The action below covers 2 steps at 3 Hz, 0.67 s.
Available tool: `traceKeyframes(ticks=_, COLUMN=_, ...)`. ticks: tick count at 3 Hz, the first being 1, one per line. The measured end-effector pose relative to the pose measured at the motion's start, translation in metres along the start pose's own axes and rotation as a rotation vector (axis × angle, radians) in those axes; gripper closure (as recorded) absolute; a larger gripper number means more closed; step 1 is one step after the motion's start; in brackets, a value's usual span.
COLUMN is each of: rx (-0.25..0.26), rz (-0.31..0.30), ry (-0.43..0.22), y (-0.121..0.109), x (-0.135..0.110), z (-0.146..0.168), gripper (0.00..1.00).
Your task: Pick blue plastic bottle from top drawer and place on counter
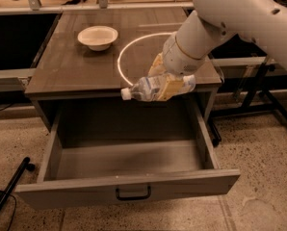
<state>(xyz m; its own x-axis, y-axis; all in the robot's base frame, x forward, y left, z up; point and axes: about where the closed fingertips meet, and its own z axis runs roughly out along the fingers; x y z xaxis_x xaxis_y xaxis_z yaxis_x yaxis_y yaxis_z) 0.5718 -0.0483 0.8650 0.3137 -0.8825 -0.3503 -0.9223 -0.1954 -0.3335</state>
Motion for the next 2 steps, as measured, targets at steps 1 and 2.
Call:
traceKeyframes(ticks=1, rx=0.032, rz=-0.07, ry=-0.039, y=-0.042, x=-0.031, z=-0.004, gripper=1.0)
traceKeyframes(ticks=2, rx=0.045, rz=-0.085, ry=-0.074, y=-0.075, x=-0.045, z=0.006, gripper=1.0)
